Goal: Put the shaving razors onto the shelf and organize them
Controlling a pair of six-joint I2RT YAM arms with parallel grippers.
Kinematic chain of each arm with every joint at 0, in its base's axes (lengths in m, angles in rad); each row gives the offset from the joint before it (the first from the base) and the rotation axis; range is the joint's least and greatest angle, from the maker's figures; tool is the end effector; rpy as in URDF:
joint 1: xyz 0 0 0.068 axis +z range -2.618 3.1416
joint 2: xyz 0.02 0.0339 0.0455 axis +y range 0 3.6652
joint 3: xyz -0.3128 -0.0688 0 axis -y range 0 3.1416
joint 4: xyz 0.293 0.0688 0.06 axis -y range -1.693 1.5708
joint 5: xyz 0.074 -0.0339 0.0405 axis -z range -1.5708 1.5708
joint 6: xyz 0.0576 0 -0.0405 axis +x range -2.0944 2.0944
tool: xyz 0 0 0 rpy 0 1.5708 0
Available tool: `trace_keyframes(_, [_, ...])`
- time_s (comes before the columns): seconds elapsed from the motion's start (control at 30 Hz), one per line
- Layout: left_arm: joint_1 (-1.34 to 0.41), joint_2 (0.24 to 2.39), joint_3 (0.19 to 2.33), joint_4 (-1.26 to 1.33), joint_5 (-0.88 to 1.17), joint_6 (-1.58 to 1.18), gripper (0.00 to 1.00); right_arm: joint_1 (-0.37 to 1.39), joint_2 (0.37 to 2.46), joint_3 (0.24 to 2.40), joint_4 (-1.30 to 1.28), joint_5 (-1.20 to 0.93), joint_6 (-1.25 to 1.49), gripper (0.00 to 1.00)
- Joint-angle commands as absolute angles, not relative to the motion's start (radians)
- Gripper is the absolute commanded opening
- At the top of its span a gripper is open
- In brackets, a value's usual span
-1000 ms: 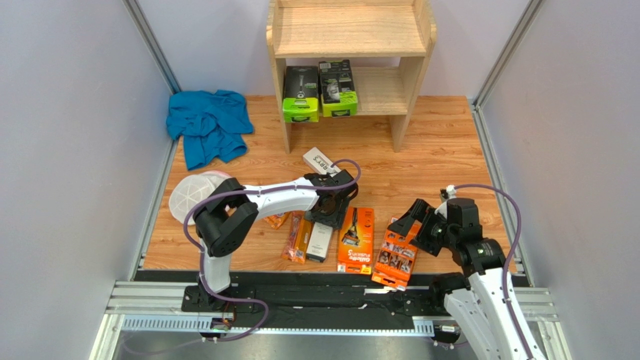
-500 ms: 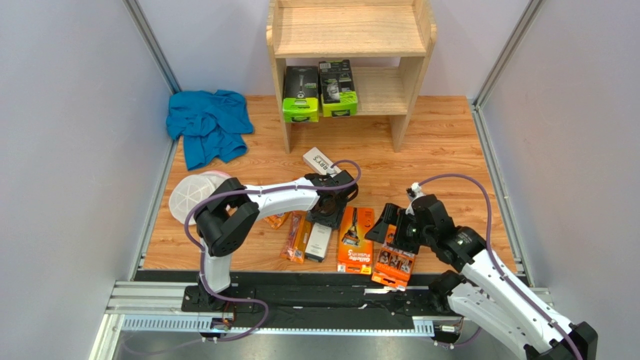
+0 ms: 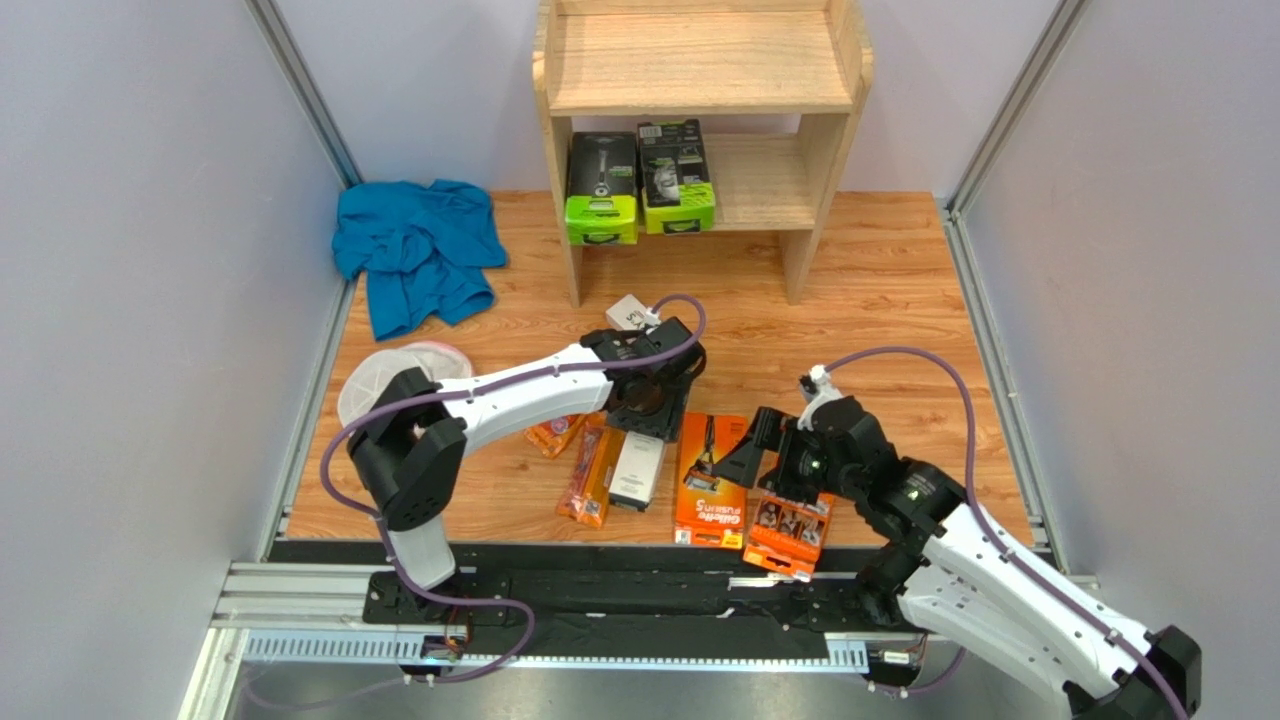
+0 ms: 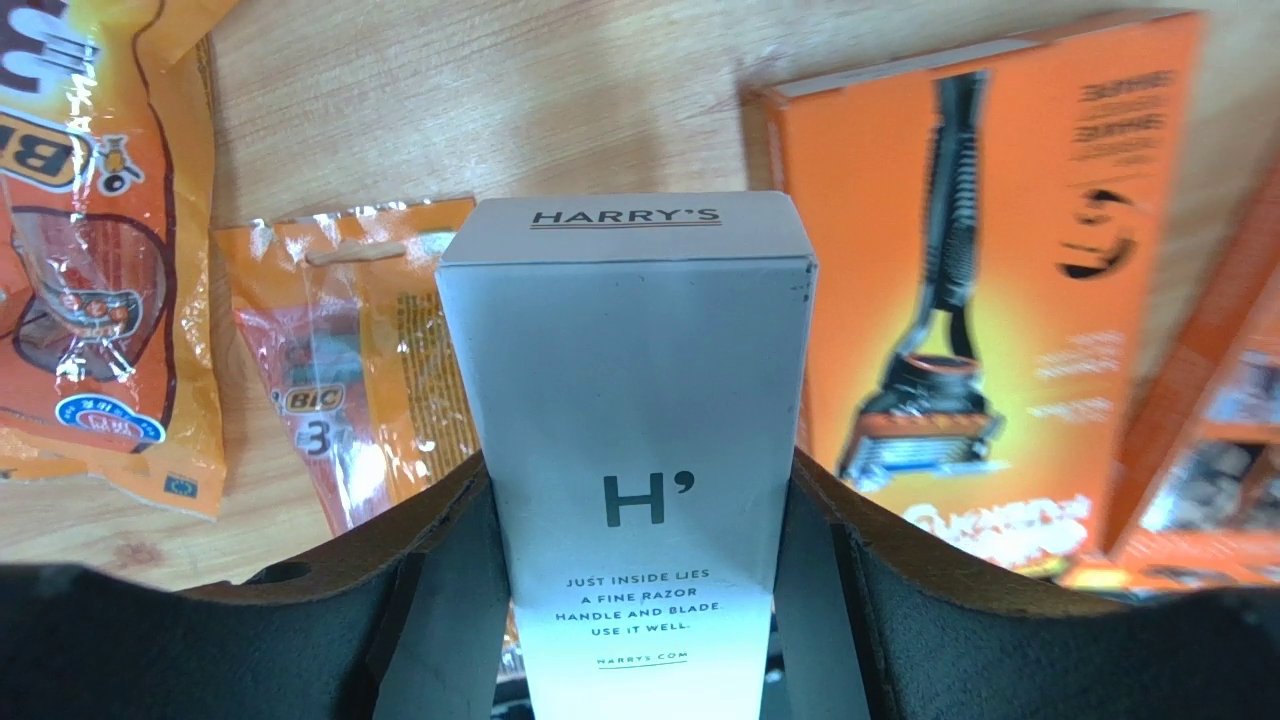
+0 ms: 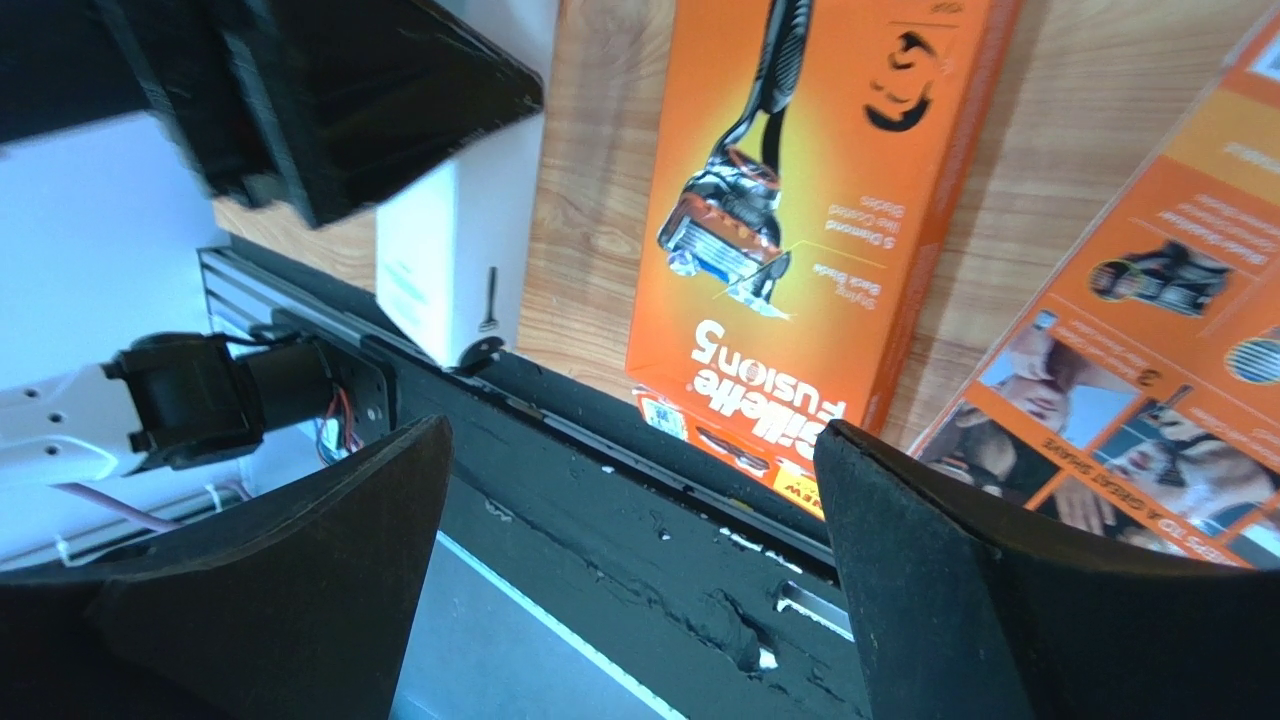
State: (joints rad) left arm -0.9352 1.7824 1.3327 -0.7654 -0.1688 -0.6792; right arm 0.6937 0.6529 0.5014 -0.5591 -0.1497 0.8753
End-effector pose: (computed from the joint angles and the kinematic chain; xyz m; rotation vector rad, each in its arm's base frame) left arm 0.2578 -0.3332 0.2234 0.3116 2.7513 -0.1975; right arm 0.1248 0.1150 0.2332 0.1395 2.4701 0.9326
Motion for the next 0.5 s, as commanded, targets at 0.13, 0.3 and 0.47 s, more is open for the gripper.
trace_keyframes(0.13, [-0.833,1.556,1.287,-0.661,0.049,-0.75,0.0,0.886,0.723,0.586,-0.374,0.056,0.931,0.95])
trace_keyframes(0.3, [-0.818,1.497,1.287,-0.637,0.092,-0.781,0.0,1.032,0.728,0.594,-0.232,0.187,0.954,0.93])
trace_keyframes(0.47, [-0.81,1.482,1.295,-0.617,0.12,-0.795,0.0,1.11,0.843,0.64,-0.128,0.212,0.945,0.91])
